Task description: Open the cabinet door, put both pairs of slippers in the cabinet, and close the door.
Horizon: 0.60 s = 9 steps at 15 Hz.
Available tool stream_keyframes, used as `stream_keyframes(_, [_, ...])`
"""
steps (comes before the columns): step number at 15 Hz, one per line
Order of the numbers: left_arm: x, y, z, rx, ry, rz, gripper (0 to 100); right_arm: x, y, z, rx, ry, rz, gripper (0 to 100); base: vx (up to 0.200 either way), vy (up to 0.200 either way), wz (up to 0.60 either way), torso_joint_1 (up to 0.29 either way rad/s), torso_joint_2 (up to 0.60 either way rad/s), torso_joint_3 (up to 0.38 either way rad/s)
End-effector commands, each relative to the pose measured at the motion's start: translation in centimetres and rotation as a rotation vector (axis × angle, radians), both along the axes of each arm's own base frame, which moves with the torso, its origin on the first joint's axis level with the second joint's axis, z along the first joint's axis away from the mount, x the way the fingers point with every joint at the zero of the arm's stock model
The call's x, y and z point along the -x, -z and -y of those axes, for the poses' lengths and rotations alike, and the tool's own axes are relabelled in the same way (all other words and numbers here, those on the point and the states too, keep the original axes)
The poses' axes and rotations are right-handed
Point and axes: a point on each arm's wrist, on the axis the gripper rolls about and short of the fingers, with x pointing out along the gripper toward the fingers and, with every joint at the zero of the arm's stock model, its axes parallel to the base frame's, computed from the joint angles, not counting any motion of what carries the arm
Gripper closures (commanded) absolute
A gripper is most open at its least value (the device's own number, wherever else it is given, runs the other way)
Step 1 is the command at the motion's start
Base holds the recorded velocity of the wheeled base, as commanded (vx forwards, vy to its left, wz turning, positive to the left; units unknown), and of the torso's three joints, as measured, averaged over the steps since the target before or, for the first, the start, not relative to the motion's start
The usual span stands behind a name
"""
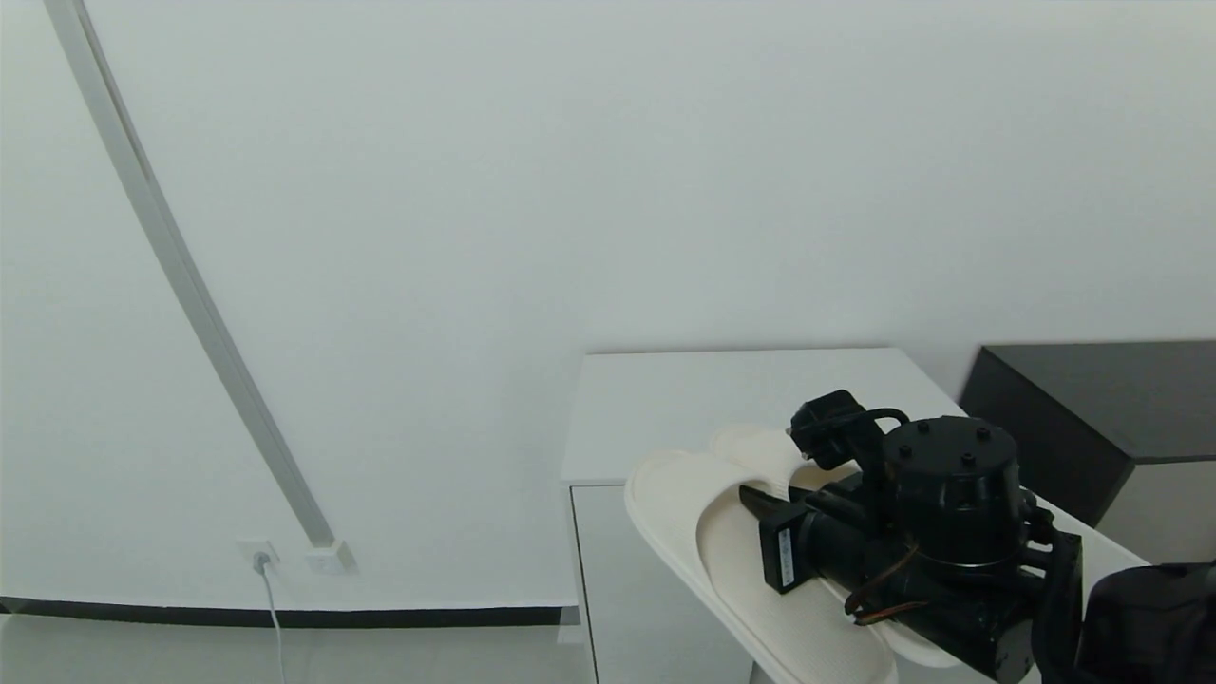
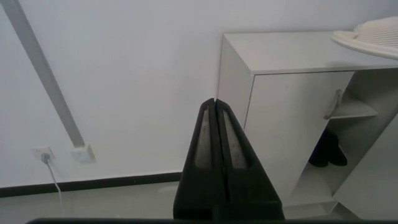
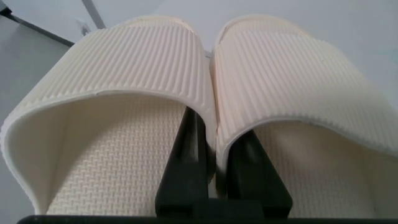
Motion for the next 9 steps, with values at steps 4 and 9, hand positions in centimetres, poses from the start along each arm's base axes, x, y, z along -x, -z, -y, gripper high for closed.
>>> stream_keyframes(4, [0.0,0.0,0.0,0.0,0.0,-0.001,100,0.0,0.12,-0.01,0.0,0.0,-0.004,100,0.0,-0.2,0.0,0.0,0.01,0.0])
stream_keyframes(9, [0.0,0.0,0.0,0.0,0.0,-0.001,100,-0.13,0.01,0.1,-0.013,0.004,0.006,100,0.0,-0.2,0.0,0.001,0.0,0.002])
